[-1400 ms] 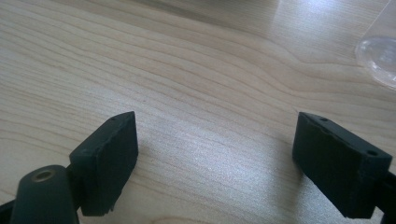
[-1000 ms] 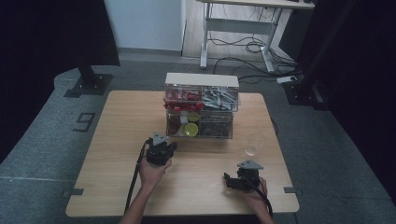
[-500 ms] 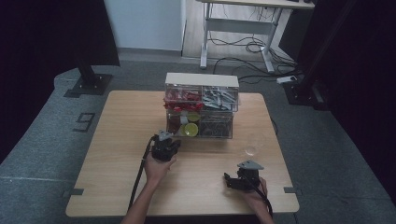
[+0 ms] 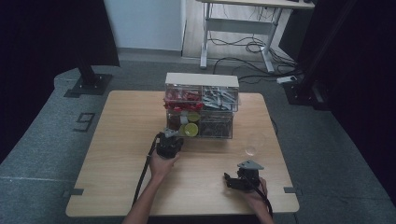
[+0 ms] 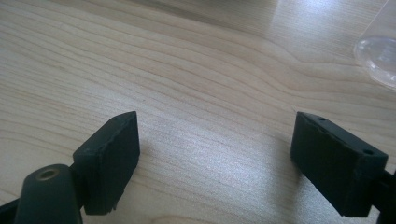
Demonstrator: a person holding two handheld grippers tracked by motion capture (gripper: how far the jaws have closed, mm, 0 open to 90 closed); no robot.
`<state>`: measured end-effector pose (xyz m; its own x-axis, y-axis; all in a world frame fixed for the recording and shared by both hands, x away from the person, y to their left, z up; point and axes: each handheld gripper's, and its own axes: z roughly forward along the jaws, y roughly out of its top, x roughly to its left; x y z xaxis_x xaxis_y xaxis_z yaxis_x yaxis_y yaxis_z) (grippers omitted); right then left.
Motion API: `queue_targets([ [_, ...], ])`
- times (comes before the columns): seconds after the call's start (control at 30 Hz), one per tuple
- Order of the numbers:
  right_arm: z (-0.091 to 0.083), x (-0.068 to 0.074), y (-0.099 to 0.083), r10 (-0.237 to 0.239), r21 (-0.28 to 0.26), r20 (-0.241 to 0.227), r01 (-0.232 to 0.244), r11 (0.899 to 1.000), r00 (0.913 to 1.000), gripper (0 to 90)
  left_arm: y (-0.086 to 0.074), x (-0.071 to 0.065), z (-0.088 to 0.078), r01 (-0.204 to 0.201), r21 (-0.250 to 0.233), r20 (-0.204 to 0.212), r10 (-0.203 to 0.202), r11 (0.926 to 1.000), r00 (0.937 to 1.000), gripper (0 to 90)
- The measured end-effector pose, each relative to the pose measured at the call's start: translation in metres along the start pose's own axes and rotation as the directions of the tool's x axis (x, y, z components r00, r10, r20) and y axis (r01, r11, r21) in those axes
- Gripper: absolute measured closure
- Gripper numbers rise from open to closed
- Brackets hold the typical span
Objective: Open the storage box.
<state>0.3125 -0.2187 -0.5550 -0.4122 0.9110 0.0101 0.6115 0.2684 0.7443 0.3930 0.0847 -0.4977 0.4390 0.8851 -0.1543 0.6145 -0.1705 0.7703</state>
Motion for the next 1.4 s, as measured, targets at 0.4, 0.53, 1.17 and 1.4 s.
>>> queue_targets([
  [0.4,0.0000,-0.0001,0.0000,-0.001,0.000,-0.001,0.001,1.000,1.0000,15.8,0.0012,0.0057,0.0058,0.016,0.005,-0.016,-0.016,0.9999,0.9997,90.0],
  [0.53,0.0001,0.0000,-0.0001,-0.001,-0.001,-0.001,0.001,1.000,1.0000,15.7,0.0019,0.0056,0.0053,0.013,0.010,-0.019,-0.013,0.9999,0.9997,90.0],
  [1.17,0.0000,-0.0003,-0.0001,-0.002,-0.001,-0.002,0.002,1.000,1.0000,15.8,0.0027,0.0051,0.0020,0.010,0.015,-0.032,-0.009,0.9998,0.9994,90.0],
  [1.4,0.0000,-0.0003,-0.0001,-0.002,0.000,-0.002,0.002,1.000,1.0000,15.8,0.0038,0.0019,-0.0010,0.017,-0.005,-0.013,-0.017,0.9998,0.9998,90.0],
])
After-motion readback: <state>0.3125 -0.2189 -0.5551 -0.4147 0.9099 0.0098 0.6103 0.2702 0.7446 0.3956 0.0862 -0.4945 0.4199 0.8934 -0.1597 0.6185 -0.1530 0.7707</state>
